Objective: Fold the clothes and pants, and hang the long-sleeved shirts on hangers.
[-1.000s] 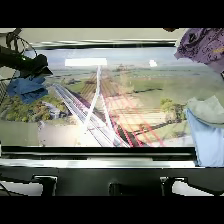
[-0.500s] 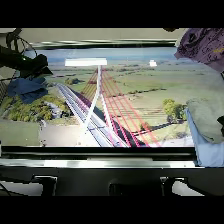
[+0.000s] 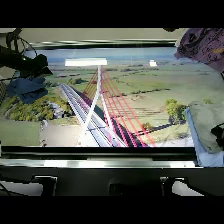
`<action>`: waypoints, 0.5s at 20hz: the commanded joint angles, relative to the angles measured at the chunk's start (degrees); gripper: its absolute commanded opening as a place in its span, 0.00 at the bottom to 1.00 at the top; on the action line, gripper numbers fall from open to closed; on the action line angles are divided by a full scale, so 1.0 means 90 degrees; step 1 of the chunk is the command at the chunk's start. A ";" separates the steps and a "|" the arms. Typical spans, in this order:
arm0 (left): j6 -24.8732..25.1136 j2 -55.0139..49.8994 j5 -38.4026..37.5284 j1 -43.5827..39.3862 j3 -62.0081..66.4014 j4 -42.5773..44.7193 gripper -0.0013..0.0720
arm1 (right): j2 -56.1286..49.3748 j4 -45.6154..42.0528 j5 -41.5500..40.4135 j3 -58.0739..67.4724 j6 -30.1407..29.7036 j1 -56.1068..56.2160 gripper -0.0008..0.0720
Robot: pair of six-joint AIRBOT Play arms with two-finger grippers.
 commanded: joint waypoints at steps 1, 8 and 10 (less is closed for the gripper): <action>0.0002 0.0005 0.0002 -0.0005 0.0002 0.0002 0.04 | 0.0005 -0.0270 -0.0075 -0.0284 -0.0017 -0.0002 0.06; 0.0002 0.0005 0.0002 -0.0005 0.0002 0.0002 0.04 | 0.0005 -0.0311 0.0010 -0.0381 -0.0019 -0.0002 0.07; 0.0000 0.0005 0.0002 -0.0005 0.0002 0.0000 0.04 | 0.0005 -0.0311 0.0216 -0.0381 -0.0036 -0.0005 0.37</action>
